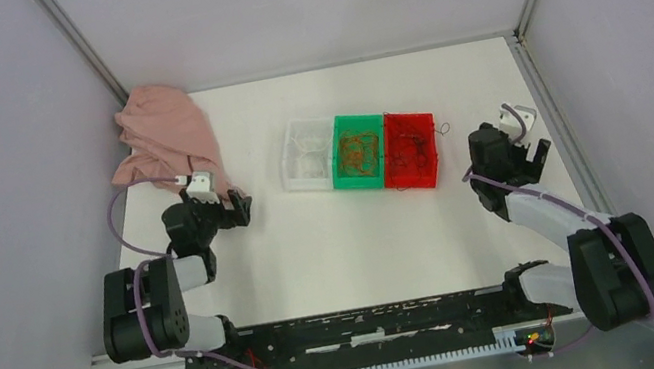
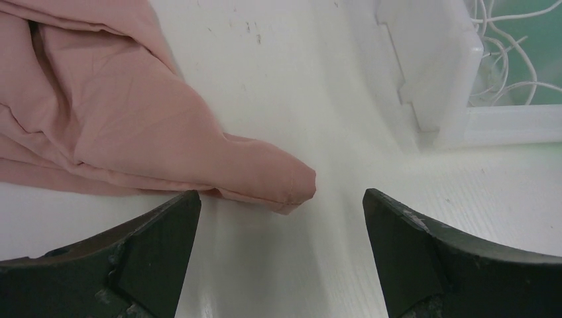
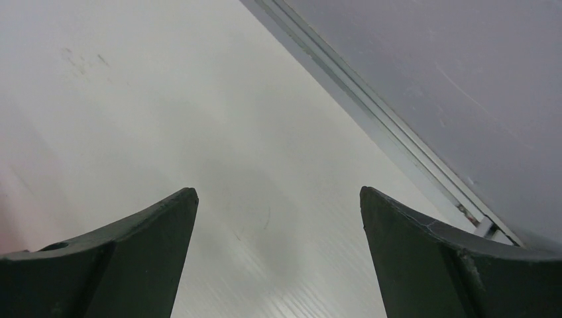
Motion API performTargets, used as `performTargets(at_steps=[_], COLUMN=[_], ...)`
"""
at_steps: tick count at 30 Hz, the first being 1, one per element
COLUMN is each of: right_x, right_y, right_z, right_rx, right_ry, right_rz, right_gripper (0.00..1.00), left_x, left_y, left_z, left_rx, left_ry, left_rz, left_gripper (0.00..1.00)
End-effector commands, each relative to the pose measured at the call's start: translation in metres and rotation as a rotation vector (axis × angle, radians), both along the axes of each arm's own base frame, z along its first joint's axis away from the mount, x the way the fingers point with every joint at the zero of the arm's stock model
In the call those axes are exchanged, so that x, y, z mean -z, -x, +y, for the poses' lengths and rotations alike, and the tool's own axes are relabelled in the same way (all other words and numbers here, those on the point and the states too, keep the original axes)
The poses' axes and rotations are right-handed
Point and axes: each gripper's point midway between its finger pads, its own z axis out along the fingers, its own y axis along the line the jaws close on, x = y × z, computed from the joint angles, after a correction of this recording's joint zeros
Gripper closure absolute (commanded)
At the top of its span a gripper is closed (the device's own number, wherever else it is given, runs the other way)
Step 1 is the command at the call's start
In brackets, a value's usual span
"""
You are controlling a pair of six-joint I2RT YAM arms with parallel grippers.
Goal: Untangle the cables
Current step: Reset both arms
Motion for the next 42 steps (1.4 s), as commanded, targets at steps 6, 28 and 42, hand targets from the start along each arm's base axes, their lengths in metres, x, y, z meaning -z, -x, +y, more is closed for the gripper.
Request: performTargets(at_steps=[6,28,42], right_x=[0.017,0.039,0.039], right_y=[-0.043,-0.082,-0.082], right_z=[0.015,0.06,0.059], right_rx=[-0.152,-0.509,-0.508], right_ry=[-0.021,-0.034,-0.034], right_rz=[-0.208,-0.14,-0.141], right_gripper=[0.01,0.01,0.01], left_x=[-0.044,-0.03,-0.029], left_y=[-0.006,-0.018,-0.018], left_z=[0.014,0.012,0.012], left_rx=[-0.106,-0.151,-0.152], left_ry=[0.013,-0.025,-0.026], left_rz=[-0.299,-0.254,-0.25], left_gripper=[0.01,0.01,0.01])
